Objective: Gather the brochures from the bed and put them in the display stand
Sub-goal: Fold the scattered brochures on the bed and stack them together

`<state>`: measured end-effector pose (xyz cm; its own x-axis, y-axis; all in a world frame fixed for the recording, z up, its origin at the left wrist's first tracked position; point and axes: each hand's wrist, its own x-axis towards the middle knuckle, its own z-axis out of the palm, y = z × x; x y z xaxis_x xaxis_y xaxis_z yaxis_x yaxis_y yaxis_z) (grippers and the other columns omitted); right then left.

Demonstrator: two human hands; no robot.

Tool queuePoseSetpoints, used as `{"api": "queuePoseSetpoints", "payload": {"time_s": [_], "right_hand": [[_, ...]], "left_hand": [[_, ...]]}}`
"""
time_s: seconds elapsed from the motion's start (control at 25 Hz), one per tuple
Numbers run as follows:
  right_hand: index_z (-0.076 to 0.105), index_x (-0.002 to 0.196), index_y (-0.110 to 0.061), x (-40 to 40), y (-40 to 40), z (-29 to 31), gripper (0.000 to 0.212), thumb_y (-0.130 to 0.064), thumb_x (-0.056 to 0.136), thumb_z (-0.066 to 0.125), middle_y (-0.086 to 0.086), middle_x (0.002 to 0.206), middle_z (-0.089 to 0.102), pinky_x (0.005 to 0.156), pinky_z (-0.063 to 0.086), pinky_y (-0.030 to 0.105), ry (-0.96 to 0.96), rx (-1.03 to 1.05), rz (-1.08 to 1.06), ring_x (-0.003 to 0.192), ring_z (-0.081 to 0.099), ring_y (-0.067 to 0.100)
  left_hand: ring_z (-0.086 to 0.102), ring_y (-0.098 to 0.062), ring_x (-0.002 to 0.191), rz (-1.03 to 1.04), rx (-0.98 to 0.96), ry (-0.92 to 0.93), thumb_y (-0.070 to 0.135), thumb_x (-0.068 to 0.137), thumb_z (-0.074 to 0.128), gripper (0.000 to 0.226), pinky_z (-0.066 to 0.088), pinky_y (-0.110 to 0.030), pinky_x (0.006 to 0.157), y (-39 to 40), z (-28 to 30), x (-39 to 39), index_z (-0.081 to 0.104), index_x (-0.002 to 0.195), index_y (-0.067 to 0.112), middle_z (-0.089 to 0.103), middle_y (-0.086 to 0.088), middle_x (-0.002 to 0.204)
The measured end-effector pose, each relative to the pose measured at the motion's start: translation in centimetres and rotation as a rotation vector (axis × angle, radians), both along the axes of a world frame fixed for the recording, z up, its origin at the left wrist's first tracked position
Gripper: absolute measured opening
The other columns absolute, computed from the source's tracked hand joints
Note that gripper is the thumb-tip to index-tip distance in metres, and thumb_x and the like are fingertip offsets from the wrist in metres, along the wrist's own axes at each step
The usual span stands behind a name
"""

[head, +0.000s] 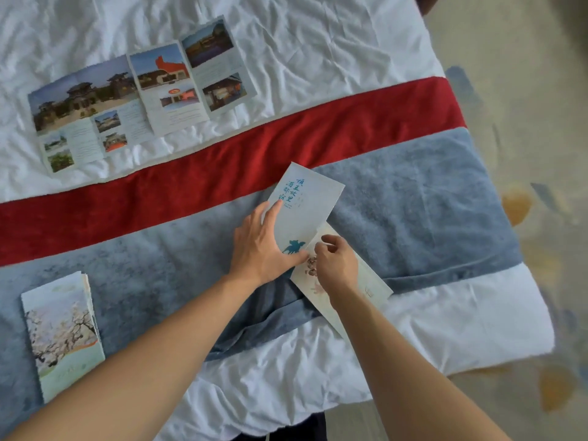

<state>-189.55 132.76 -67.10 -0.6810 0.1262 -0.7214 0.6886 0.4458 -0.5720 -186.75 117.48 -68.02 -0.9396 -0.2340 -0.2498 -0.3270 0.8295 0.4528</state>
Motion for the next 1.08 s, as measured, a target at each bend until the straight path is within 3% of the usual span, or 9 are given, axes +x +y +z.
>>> {"api": "queuePoseSetpoints", "payload": {"time_s": [0.04,0.16,0.32,0.44,0.6,0.76,1.0,1.08], "right_hand": [[0.056,0.132,-0.022,0.2,1.0,0.0,0.036,-0.031,0.097,0.052,-0.009,0.11,0.064,0.063,0.051,0.021,0.023,0.061,0.031,0.089,0.065,0.01],[0.052,0.138,-0.019,1.5,5.1,-0.7,0.045,-0.027,0.094,0.052,0.002,0.134,0.054,0.093,0.041,0.036,0.162,0.411,0.35,0.12,0.048,0.024],[0.051,0.136,-0.018,2.9,8.6,-1.6,0.047,-0.02,0.089,0.052,0.007,0.132,0.051,0.101,0.035,0.042,0.13,0.557,0.502,0.123,0.044,0.03],[0.055,0.12,-0.017,2.6,8.7,-1.7,0.035,-0.017,0.085,0.052,0.008,0.12,0.054,0.097,0.038,0.043,0.109,0.547,0.474,0.115,0.049,0.032],[0.056,0.106,-0.024,0.8,8.4,-0.9,0.025,-0.02,0.083,0.048,0.004,0.103,0.063,0.076,0.048,0.037,0.028,0.428,0.435,0.093,0.06,0.028],[0.063,0.105,-0.036,-1.4,8.5,0.4,0.025,-0.027,0.087,0.049,-0.002,0.097,0.069,0.079,0.056,0.038,-0.077,0.241,0.443,0.088,0.066,0.023],[0.069,0.095,-0.047,-4.3,7.7,1.2,0.031,-0.027,0.087,0.047,-0.019,0.086,0.069,0.075,0.055,0.034,0.049,0.211,0.629,0.083,0.067,0.011],[0.073,0.103,-0.036,-5.0,6.7,0.8,0.029,-0.026,0.092,0.049,-0.013,0.092,0.067,0.084,0.049,0.038,0.216,0.318,0.699,0.092,0.065,0.019]], "left_hand": [[0.041,-0.028,0.132,-0.035,-0.008,0.014,0.083,0.061,0.057,0.111,0.042,-0.052,0.1,0.7,0.0,-0.4,0.026,0.15,0.024,0.034,-0.004,0.152],[0.043,-0.029,0.129,-0.166,-0.055,0.034,0.079,0.059,0.059,0.111,0.043,-0.051,0.098,3.0,-0.4,-1.4,0.028,0.149,0.023,0.034,-0.004,0.151],[0.038,-0.029,0.131,-0.28,-0.134,-0.031,0.079,0.055,0.061,0.115,0.04,-0.048,0.1,4.5,-1.3,-1.5,0.025,0.151,0.025,0.028,-0.001,0.153],[0.037,-0.028,0.131,-0.289,-0.162,-0.046,0.08,0.053,0.061,0.117,0.038,-0.048,0.101,4.3,-1.9,-1.0,0.025,0.151,0.026,0.026,0.0,0.153],[0.036,-0.03,0.132,-0.209,-0.189,-0.059,0.08,0.054,0.061,0.115,0.039,-0.05,0.1,2.7,-2.0,-0.7,0.025,0.15,0.026,0.027,-0.004,0.152],[0.033,-0.035,0.135,-0.138,-0.196,-0.091,0.079,0.056,0.061,0.117,0.037,-0.053,0.103,1.1,-2.2,-0.2,0.023,0.151,0.024,0.026,-0.011,0.154],[0.027,-0.038,0.14,-0.089,-0.246,-0.059,0.077,0.057,0.063,0.119,0.037,-0.056,0.104,-2.2,-1.4,-0.6,0.018,0.152,0.022,0.018,-0.015,0.157],[0.029,-0.039,0.138,-0.075,-0.281,-0.061,0.073,0.057,0.07,0.119,0.039,-0.056,0.102,-3.9,-1.4,-0.2,0.021,0.152,0.021,0.02,-0.015,0.155]]}}
